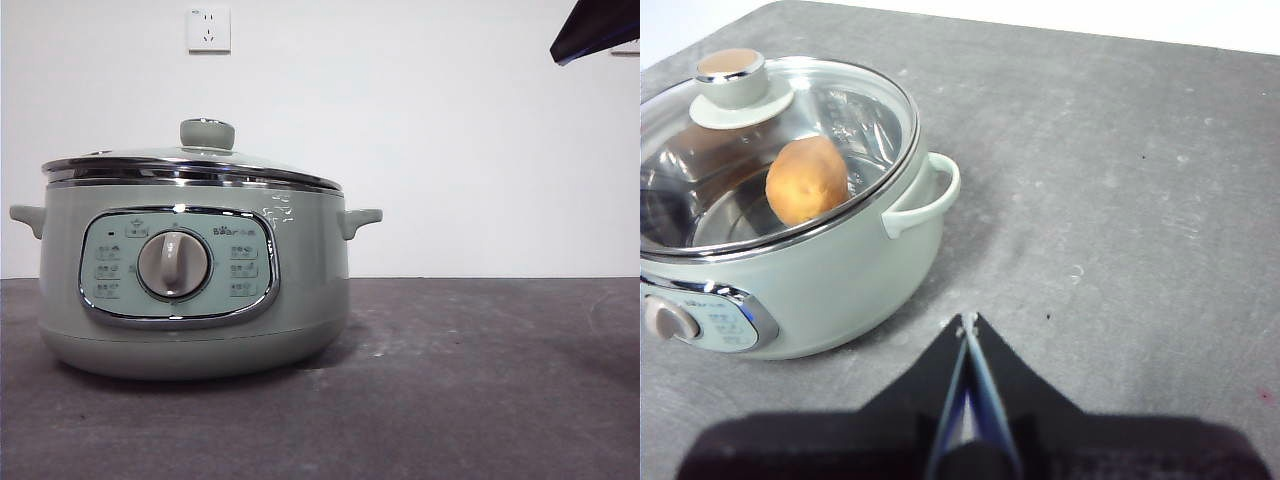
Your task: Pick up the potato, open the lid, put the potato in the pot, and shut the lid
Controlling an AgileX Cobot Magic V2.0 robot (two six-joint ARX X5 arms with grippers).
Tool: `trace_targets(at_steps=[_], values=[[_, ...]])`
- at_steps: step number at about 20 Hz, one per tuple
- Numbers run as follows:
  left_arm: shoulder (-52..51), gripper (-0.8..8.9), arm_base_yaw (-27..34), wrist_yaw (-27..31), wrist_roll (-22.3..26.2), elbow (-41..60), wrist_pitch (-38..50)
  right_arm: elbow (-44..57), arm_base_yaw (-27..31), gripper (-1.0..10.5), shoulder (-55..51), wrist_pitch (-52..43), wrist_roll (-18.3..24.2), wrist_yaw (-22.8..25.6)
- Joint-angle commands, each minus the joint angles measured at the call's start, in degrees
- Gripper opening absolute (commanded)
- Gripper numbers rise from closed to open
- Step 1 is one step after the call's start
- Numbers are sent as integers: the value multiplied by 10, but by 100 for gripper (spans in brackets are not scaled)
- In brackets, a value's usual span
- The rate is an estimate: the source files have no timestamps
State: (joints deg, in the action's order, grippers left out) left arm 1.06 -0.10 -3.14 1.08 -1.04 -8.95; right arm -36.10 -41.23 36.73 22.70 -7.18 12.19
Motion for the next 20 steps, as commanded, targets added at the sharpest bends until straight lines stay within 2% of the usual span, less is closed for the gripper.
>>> trace_targets(at_steps=[1, 20], values=[[-9, -3, 2, 2, 7, 9, -18, 3, -1, -16, 0, -3, -7, 2], [-9, -3, 2, 1, 3, 9, -14, 3, -1, -16, 0, -4, -6, 3]])
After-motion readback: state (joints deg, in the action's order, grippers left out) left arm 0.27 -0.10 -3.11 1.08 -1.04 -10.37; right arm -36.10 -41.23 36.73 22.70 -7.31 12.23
